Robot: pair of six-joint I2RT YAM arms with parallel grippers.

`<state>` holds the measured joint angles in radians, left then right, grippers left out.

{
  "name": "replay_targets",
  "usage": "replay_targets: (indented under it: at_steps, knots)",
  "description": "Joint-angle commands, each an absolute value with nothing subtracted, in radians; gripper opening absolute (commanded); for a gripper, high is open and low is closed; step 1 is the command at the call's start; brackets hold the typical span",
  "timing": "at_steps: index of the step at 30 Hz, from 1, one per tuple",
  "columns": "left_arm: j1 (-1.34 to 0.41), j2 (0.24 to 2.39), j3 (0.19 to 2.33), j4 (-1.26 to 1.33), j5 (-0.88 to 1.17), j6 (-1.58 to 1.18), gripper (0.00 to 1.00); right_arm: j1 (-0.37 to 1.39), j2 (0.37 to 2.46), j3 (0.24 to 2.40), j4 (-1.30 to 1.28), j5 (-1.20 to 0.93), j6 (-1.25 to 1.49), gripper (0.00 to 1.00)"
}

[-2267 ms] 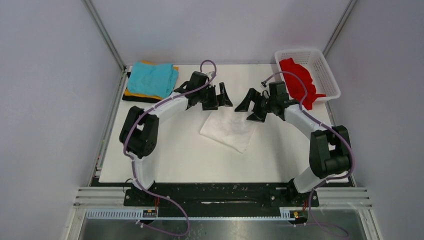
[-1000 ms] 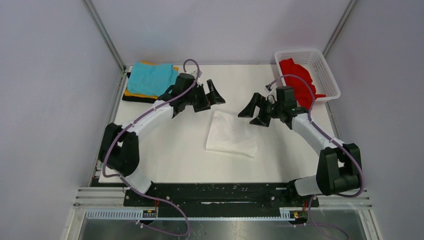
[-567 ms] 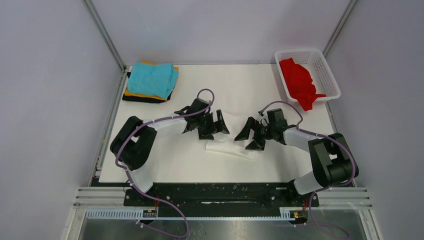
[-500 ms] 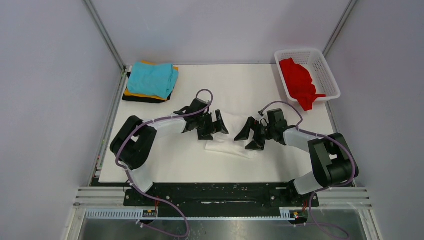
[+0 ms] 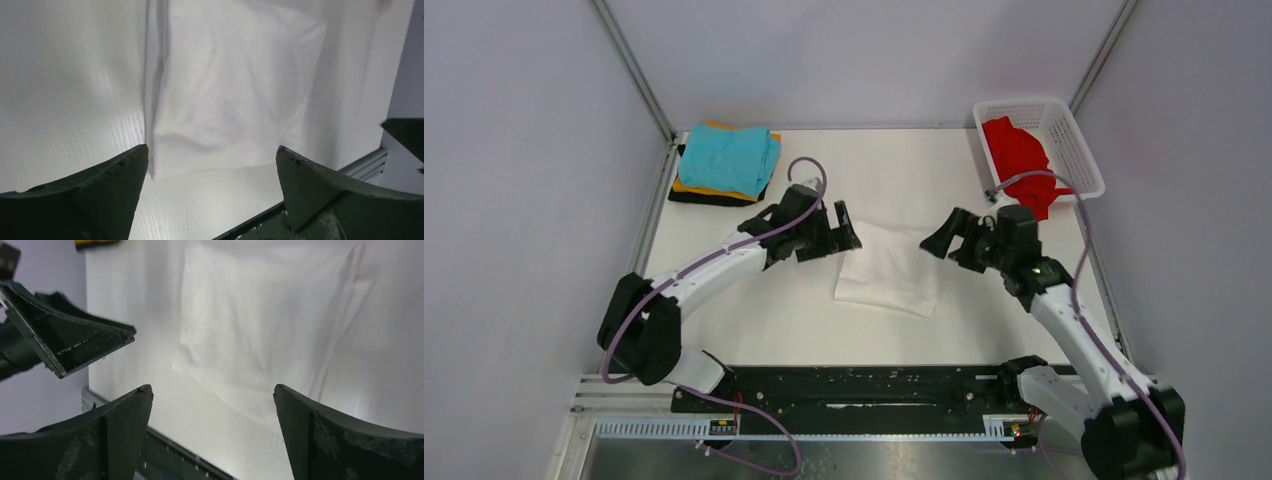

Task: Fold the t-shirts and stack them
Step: Smooth out wrinkles on the folded tshirt, then put the neatly folded tshirt into the corner of the board with the left arm

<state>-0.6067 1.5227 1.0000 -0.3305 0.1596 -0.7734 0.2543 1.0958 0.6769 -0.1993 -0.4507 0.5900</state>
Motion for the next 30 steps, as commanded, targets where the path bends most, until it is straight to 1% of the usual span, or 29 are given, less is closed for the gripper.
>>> replay_targets:
  at_steps: [1, 3, 4, 8, 10, 14, 16, 21, 23, 26, 28, 29, 30]
  knots:
    - [-0.583, 1.405, 1.068, -0.385, -0.101, -0.721, 0.99, 0.235, 0.807, 0.696, -0.343, 0.017, 0.632, 0.99]
    - [-0.561, 1.443, 1.095, -0.390, -0.095, -0.711, 0.99, 0.231, 0.704, 0.646, -0.341, 0.167, 0.682, 1.00]
    - [-0.550, 1.473, 1.117, -0.406, -0.081, -0.704, 0.99, 0.229, 0.658, 0.626, -0.333, 0.210, 0.665, 0.99]
    - [-0.543, 1.601, 1.191, -0.432, -0.053, -0.653, 0.99, 0.229, 0.547, 0.614, -0.358, 0.267, 0.574, 1.00]
    - [-0.545, 1.659, 1.214, -0.425, -0.030, -0.636, 0.99, 0.229, 0.548, 0.636, -0.403, 0.260, 0.576, 1.00]
    - [-0.563, 1.758, 1.257, -0.439, 0.018, -0.617, 0.93, 0.228, 0.617, 0.701, -0.479, 0.219, 0.541, 1.00]
    - [-0.589, 1.799, 1.262, -0.439, 0.008, -0.619, 0.93, 0.228, 0.649, 0.712, -0.492, 0.207, 0.536, 1.00]
    - [-0.645, 1.936, 1.323, -0.483, 0.029, -0.628, 0.85, 0.228, 0.680, 0.718, -0.491, 0.175, 0.531, 1.00]
    - [-0.664, 1.977, 1.350, -0.507, 0.007, -0.636, 0.80, 0.229, 0.680, 0.714, -0.491, 0.174, 0.531, 0.99]
    - [-0.680, 2.033, 1.399, -0.557, -0.042, -0.652, 0.67, 0.228, 0.676, 0.709, -0.489, 0.172, 0.528, 1.00]
    - [-0.697, 2.058, 1.416, -0.571, -0.053, -0.654, 0.54, 0.227, 0.673, 0.706, -0.484, 0.172, 0.528, 1.00]
    - [-0.709, 2.067, 1.426, -0.581, -0.071, -0.656, 0.44, 0.227, 0.672, 0.704, -0.481, 0.172, 0.528, 1.00]
    - [-0.720, 2.077, 1.439, -0.598, -0.088, -0.657, 0.37, 0.228, 0.672, 0.703, -0.479, 0.172, 0.527, 1.00]
